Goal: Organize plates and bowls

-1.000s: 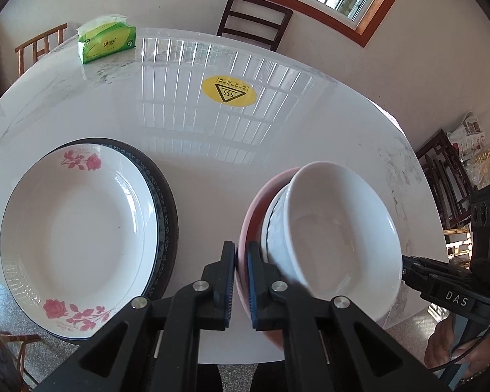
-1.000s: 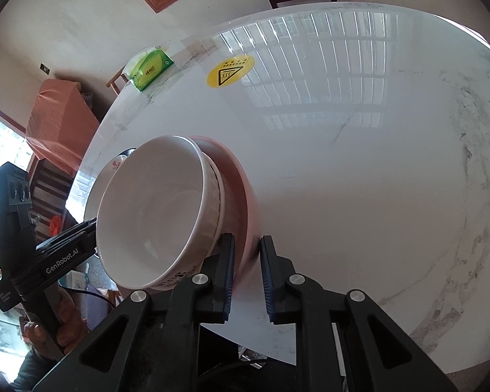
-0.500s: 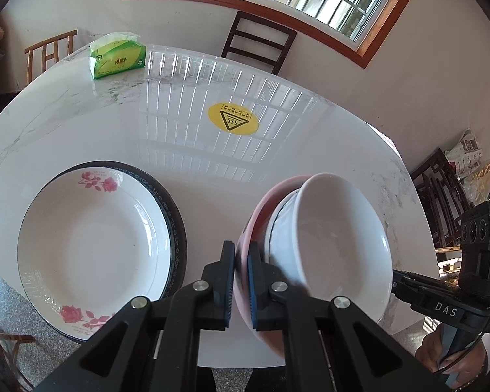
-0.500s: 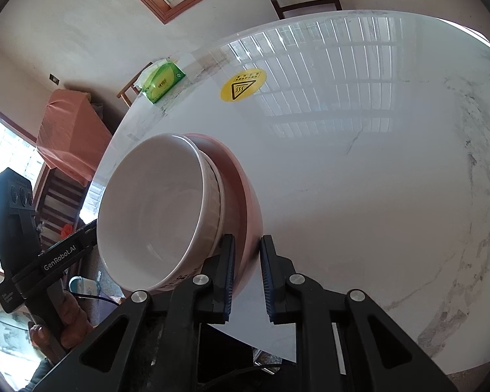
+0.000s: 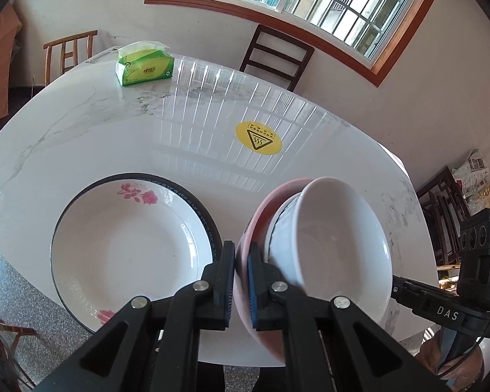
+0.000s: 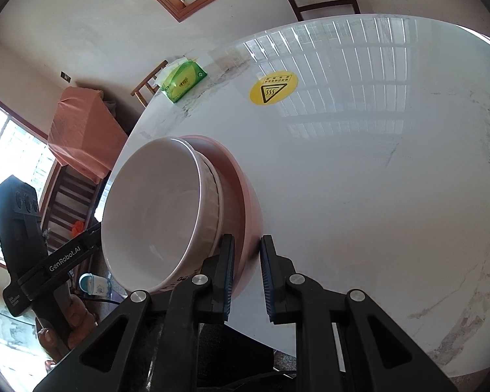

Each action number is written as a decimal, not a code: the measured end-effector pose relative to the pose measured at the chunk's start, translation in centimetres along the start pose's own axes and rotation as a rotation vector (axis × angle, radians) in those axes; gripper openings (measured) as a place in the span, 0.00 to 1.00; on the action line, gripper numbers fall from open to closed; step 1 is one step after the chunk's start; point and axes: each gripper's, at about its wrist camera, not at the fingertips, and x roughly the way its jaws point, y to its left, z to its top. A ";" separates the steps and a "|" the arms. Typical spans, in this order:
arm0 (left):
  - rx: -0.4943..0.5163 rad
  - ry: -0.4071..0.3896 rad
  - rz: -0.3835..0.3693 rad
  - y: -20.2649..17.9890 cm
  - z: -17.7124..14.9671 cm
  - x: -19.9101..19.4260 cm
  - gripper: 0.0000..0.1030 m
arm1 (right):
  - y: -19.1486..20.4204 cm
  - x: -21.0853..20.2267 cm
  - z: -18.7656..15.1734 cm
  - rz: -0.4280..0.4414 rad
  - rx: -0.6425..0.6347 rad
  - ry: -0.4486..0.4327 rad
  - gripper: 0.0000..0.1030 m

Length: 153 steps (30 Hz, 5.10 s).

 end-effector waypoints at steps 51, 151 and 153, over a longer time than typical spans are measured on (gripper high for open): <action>-0.201 -0.055 0.090 13.3 1.4 -4.7 0.05 | 11.4 8.2 2.8 0.054 -0.125 0.123 0.17; 0.089 -0.671 0.433 4.8 -9.2 -13.4 0.75 | 14.1 -2.3 -12.7 -0.112 -0.499 -0.780 1.00; 0.095 -0.720 0.457 4.4 -9.8 -14.5 0.77 | 14.2 -2.5 -13.0 -0.099 -0.501 -0.780 1.00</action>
